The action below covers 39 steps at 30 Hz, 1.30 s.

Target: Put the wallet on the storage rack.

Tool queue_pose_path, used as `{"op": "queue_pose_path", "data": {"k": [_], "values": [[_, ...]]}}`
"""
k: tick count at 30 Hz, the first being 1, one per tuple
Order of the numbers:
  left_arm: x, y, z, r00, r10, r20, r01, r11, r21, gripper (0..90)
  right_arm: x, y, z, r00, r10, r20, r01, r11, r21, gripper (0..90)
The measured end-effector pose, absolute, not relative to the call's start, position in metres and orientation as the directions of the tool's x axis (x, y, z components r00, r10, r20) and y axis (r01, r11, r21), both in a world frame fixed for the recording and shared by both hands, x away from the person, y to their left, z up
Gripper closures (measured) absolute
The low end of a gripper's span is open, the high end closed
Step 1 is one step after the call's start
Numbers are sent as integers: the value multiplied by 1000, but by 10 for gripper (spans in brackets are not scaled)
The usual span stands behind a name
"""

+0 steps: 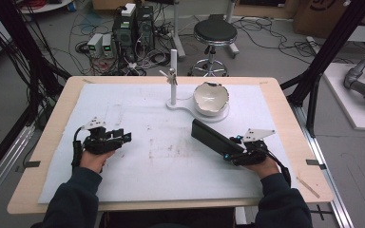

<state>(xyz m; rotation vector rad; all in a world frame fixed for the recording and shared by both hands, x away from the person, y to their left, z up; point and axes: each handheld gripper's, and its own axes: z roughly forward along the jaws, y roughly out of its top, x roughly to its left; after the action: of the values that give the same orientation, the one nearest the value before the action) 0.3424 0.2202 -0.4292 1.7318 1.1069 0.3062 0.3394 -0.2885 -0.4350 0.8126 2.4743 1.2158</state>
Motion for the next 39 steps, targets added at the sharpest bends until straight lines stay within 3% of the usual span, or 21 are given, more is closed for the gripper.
{"op": "queue_pose_path", "data": {"k": [4, 5, 6, 7, 8, 9, 15, 21, 25, 32, 39], "values": [[342, 220, -430, 546, 788, -286, 534, -63, 843, 517, 341, -289, -437, -803, 596, 28, 391, 490, 779, 334], [342, 221, -430, 546, 788, -285, 532, -64, 844, 517, 342, -288, -439, -805, 593, 19, 390, 505, 770, 380], [342, 221, -430, 545, 788, -285, 532, -63, 844, 517, 342, -288, -440, -811, 585, 19, 388, 514, 765, 471], [342, 221, -430, 544, 790, -285, 532, -61, 845, 517, 341, -288, -438, -818, 575, 35, 392, 511, 765, 637], [342, 221, -430, 544, 790, -285, 532, -61, 845, 516, 341, -288, -438, -818, 575, 35, 392, 511, 765, 637], [342, 222, -430, 543, 790, -285, 533, -61, 844, 516, 338, -289, -431, -826, 563, 27, 359, 489, 795, 725], [341, 223, -428, 544, 795, -269, 514, -62, 855, 498, 334, -296, -412, -791, 606, 82, 346, 333, 877, 738], [341, 225, -424, 532, 811, -245, 480, -50, 876, 328, 333, -301, -390, -757, 644, 104, 319, 225, 921, 738], [342, 227, -421, 524, 823, -220, 464, -59, 884, 242, 336, -298, -373, -751, 657, 68, 285, 229, 931, 738], [343, 232, -423, 511, 827, -236, 480, -46, 876, 239, 347, -289, -341, -747, 665, -7, 229, 268, 936, 737], [344, 233, -424, 506, 827, -244, 487, -40, 873, 239, 377, -287, -322, -681, 731, -52, 255, 303, 918, 735]]}}
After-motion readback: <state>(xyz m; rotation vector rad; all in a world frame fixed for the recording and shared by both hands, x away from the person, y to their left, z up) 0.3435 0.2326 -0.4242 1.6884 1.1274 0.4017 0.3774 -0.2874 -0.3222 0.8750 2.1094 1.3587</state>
